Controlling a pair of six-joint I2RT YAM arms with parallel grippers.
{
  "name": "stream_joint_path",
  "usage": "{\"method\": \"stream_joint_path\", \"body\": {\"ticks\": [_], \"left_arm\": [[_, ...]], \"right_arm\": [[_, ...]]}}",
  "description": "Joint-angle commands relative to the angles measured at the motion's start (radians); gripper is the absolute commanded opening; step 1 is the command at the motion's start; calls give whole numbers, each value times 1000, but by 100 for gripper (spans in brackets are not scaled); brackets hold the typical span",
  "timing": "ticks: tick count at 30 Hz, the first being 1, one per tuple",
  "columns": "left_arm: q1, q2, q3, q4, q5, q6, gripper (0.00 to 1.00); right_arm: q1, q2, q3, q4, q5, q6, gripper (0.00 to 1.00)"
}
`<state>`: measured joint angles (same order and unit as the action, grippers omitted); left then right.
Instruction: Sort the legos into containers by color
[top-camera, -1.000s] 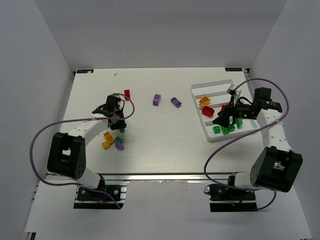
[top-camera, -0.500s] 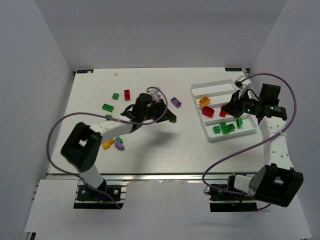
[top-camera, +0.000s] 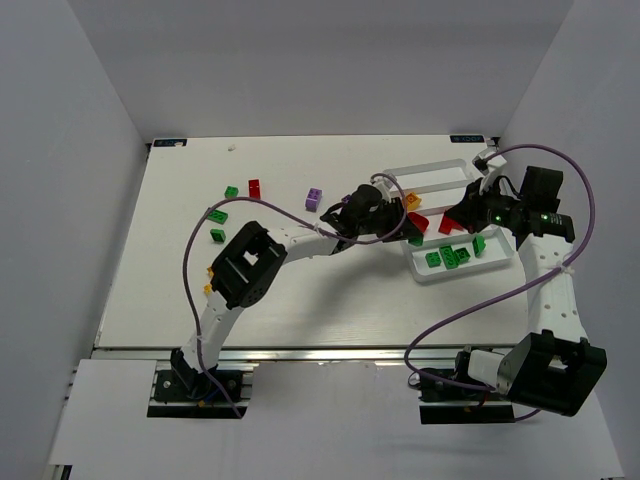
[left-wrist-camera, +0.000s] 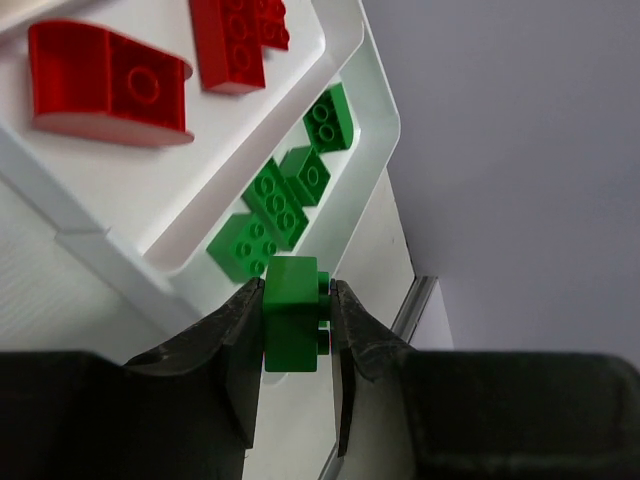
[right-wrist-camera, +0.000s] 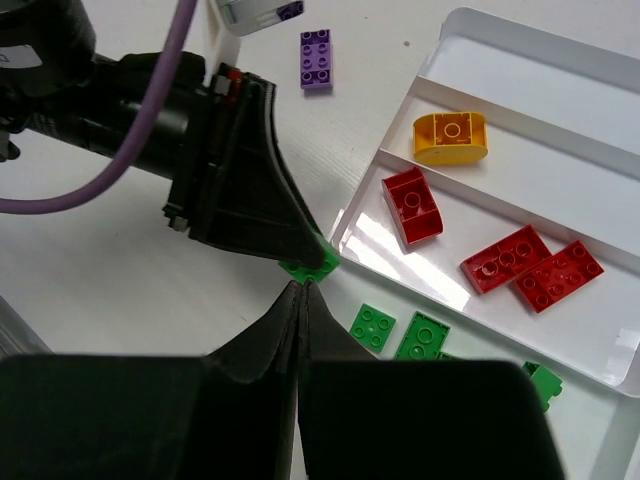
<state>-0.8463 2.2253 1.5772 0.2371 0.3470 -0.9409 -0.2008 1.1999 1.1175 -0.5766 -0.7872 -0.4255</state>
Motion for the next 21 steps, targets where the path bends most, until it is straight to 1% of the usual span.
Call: {"method": "stream_joint_path", "body": {"ticks": [1,3,6,10,14,18,21], "left_arm": [[-14,16,115,-64,-48,7,22],[-23,37,133,-88,-74,7,23],[-33,54,158,-119,-101,7,27],[-43,98,211,-180,-112,10,35],[-56,120,263,-208,-115,17,44],[-62,123,283,-231,-123,33,50],[-63,111,279,-263,-132,43,53]], "right_arm": [[-5,-22,27,24,-7,17,0],[-5,-23,24,27,-9,22,0],[-6,-22,22,27,-10,24,0],[-8,-23,22,31,-14,27,0],[-11,-22,22,31,-14,30,0],[-11,-23,21,31,-14,31,0],[-12,-23,19,32,-17,34,0]]}}
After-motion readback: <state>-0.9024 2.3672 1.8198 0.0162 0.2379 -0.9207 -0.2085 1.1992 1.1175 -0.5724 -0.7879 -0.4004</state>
